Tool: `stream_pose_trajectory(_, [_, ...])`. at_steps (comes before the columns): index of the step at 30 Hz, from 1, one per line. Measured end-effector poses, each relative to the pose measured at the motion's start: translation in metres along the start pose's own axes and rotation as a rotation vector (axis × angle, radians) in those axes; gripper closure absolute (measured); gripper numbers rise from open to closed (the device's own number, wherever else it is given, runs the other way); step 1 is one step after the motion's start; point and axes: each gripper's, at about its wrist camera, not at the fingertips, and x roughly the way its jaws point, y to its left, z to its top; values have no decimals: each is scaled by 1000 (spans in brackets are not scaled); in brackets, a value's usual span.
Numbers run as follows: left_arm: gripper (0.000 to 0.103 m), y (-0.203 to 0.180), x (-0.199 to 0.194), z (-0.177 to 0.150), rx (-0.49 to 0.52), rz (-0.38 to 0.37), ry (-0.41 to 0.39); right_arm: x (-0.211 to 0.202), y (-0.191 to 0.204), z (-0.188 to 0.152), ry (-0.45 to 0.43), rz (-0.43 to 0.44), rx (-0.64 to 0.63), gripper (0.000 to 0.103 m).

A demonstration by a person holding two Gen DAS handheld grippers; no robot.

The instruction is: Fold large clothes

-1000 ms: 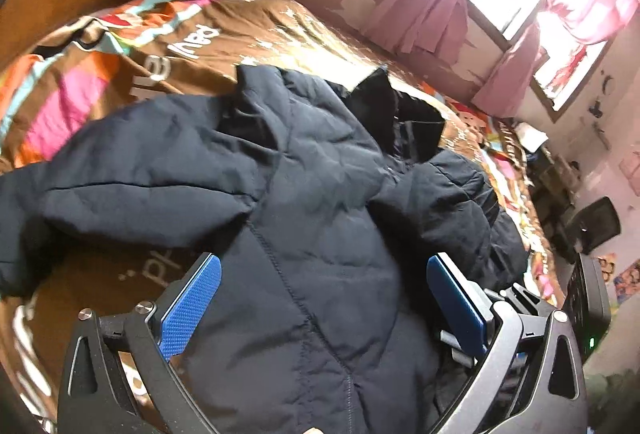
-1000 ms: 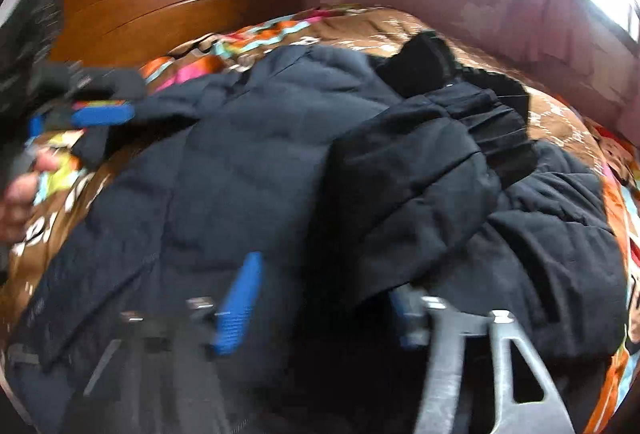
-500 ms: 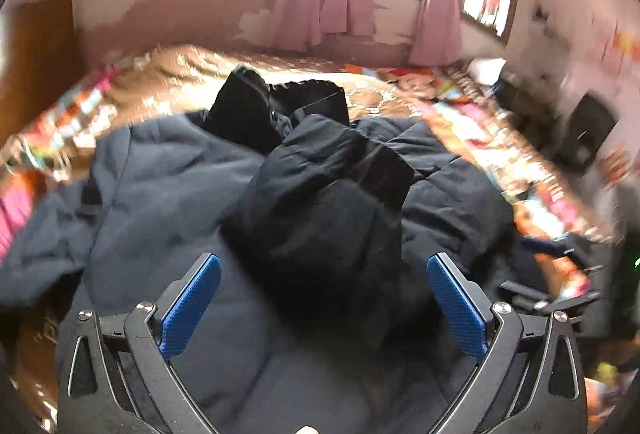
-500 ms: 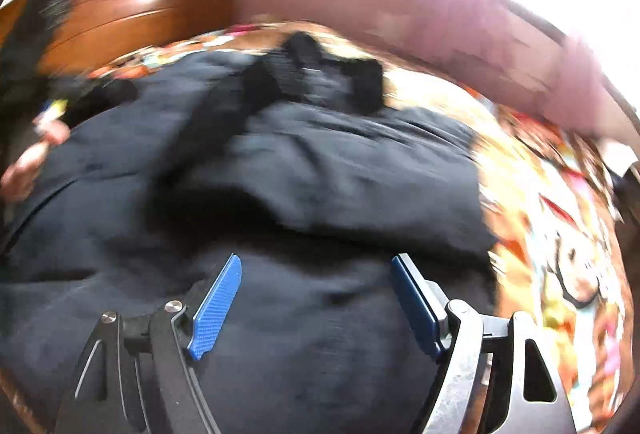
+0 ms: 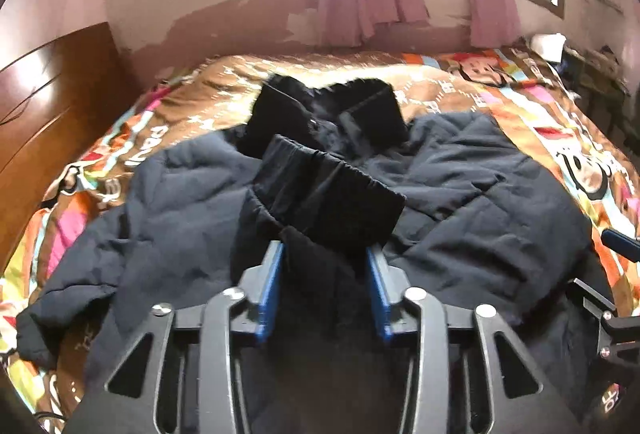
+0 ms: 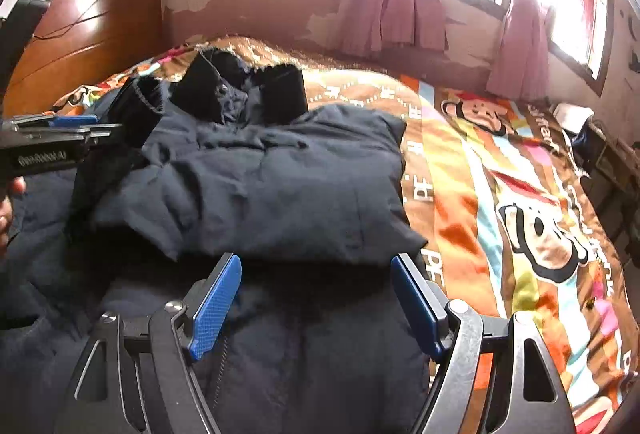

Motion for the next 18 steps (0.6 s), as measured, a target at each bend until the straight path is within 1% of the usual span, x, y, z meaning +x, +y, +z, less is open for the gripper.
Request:
stream_pose_trajectory(1, [77, 3, -4, 0, -14, 16, -8, -1, 1, 2, -5, 4, -2, 28])
stream_pose_trajectory(2, [80, 6, -6, 0, -24, 27, -15, -3, 2, 4, -9, 9, -3, 28])
stream_pose_trajectory(7, [82, 36, -26, -6, -107, 53, -35, -8, 13, 11, -24, 15, -4, 28])
stream_pose_trajectory(10, [82, 54, -33, -16, -160, 42, 3, -7, 23, 14, -31, 9, -22, 28])
stream_pose_trajectory(15, [82, 79, -30, -39, -229, 33, 87, 4, 49, 27, -21, 19, -41, 28])
stream_pose_trajectory(16, [80, 81, -30, -41, -233, 34, 93, 10, 55, 33, -14, 28, -37, 28])
stream_pose_trajectory(18, [79, 84, -32, -48, -232, 30, 102, 20, 63, 41, -1, 47, -17, 28])
